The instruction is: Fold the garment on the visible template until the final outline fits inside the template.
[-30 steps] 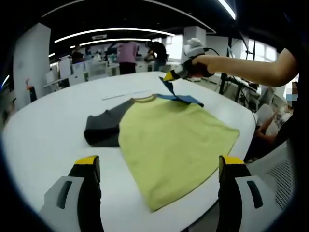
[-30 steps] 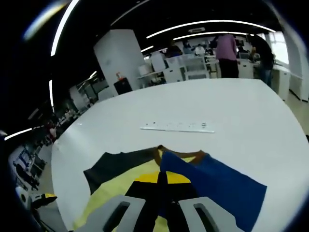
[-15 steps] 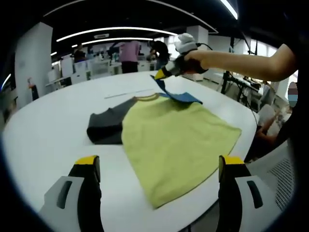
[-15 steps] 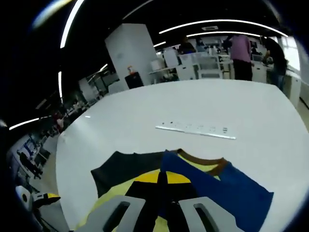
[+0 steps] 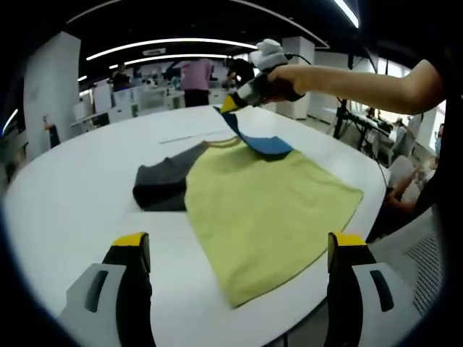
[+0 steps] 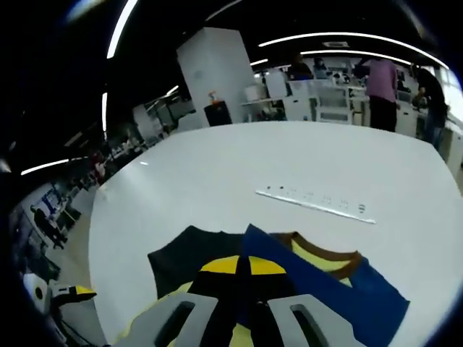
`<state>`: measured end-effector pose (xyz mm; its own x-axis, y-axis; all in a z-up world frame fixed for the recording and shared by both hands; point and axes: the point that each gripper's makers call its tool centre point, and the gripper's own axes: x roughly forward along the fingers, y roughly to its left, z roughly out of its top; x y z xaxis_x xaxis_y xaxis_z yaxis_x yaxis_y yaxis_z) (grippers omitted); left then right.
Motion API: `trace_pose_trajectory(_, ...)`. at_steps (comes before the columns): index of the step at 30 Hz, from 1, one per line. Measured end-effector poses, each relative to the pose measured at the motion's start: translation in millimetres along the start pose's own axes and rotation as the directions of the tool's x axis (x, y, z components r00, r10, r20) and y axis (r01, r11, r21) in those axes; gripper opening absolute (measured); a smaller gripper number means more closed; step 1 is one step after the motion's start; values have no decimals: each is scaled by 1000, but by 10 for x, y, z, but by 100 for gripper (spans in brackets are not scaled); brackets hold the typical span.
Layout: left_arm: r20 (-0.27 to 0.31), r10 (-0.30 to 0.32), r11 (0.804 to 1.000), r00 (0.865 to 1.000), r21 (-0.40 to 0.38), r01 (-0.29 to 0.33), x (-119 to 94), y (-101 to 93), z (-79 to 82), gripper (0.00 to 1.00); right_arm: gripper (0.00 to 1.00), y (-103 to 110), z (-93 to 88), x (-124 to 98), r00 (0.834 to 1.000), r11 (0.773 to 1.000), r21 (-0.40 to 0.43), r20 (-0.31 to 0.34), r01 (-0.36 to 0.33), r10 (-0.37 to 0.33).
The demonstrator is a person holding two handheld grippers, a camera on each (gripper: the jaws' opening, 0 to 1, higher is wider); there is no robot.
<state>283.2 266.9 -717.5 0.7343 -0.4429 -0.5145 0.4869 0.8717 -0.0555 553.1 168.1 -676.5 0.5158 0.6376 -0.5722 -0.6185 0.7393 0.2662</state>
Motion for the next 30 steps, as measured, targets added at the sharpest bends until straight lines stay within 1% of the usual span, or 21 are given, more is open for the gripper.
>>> trace_pose_trajectory(3, -2, 0, 1000, 1000, 0, 0, -1, 3, -8, 99, 0, 95, -2, 27, 1000, 1000, -12, -7, -19, 19)
trace_pose_trajectory(6, -4, 1, 1000, 1000, -1, -1, 3, -1, -12, 99, 0, 174, -49, 58, 999, 999, -32, -25, -33, 32)
trace_pose_trajectory(13, -7, -1, 1000, 1000, -2, 1, 13, -17, -15, 99, 0, 452, -323, 140, 993, 993, -84, -96, -83, 75)
trace_pose_trajectory(19, -7, 1, 1000, 1000, -4, -1, 13, -41, -16, 99, 0, 659, -505, 214, 985, 986, -114, -137, -125, 109)
trace_pose_trajectory(22, -7, 0, 1000, 1000, -3, 0, 6, -50, -20, 99, 0, 672, -623, 273, 981, 984, -123, -165, -127, 106)
trace_pose_trajectory(25, -9, 1, 1000, 1000, -4, -1, -3, -54, -26, 99, 0, 658, -693, 322, 981, 985, -118, -168, -122, 102)
trace_pose_trajectory(30, -13, 1, 1000, 1000, -2, -1, -6, -51, -31, 99, 0, 653, -809, 382, 980, 990, -72, -169, -119, 105)
